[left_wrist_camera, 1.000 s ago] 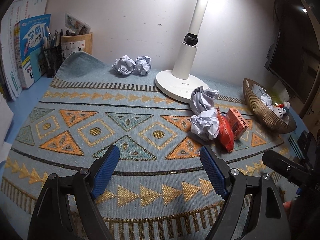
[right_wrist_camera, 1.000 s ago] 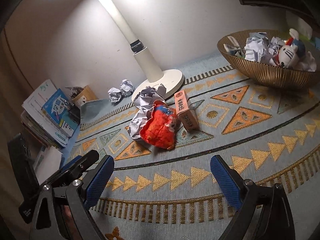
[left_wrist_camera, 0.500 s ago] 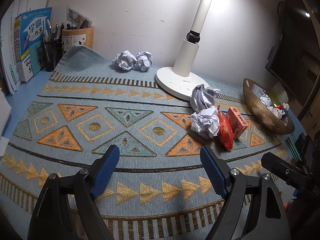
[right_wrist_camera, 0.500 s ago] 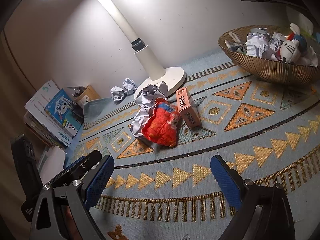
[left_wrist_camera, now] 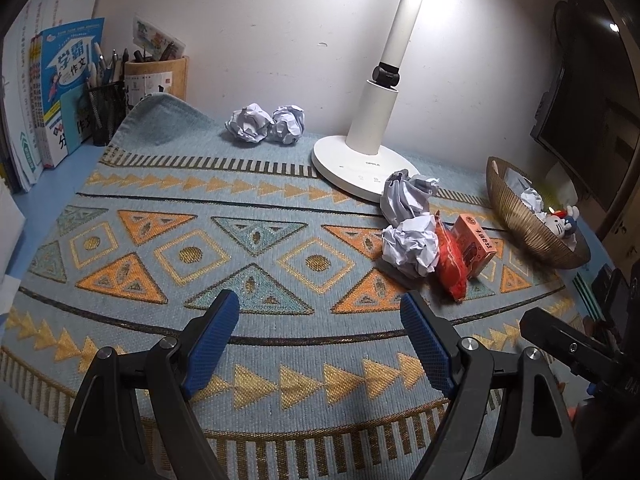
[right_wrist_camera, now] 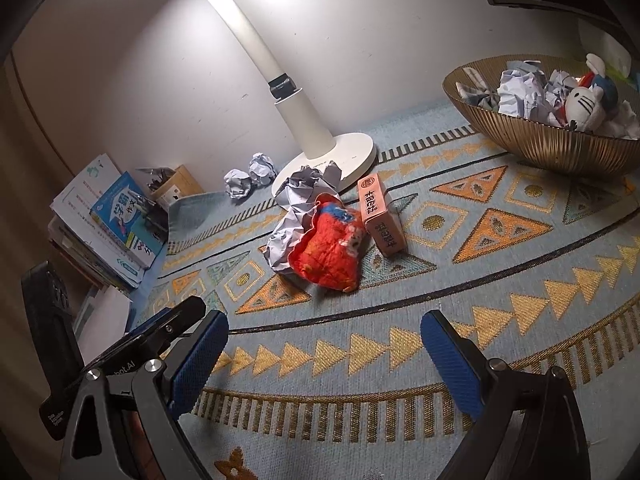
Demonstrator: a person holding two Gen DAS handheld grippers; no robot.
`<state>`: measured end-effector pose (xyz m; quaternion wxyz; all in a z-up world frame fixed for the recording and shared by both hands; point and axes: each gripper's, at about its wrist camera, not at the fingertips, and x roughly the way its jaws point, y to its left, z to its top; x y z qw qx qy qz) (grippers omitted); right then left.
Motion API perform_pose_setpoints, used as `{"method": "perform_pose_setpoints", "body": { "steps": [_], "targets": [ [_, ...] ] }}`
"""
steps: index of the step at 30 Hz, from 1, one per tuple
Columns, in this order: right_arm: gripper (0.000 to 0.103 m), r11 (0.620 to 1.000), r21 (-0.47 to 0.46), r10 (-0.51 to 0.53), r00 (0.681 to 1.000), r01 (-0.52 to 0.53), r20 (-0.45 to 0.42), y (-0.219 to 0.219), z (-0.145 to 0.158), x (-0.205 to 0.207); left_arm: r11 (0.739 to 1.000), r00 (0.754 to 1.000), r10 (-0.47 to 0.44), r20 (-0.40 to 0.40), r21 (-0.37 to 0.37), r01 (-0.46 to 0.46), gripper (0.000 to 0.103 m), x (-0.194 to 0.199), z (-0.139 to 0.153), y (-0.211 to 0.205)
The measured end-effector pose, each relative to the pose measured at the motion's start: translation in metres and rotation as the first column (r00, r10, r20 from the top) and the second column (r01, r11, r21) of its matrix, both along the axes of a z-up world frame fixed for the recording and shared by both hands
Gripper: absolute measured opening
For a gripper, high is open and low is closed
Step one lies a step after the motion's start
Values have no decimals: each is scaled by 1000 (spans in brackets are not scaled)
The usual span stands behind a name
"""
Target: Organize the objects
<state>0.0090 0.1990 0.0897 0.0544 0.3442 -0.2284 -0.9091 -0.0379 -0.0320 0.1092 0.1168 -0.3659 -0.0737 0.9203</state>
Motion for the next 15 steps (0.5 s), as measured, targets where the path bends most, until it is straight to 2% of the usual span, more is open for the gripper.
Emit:
{"method": "perform_pose_setpoints", "body": {
  "steps": [15],
  "targets": [
    [97, 1000, -1, 4, 1000, -4, 0, -2, 0, 0, 1000, 1000, -6, -2, -2, 6, 82, 0, 0, 0]
  ]
}}
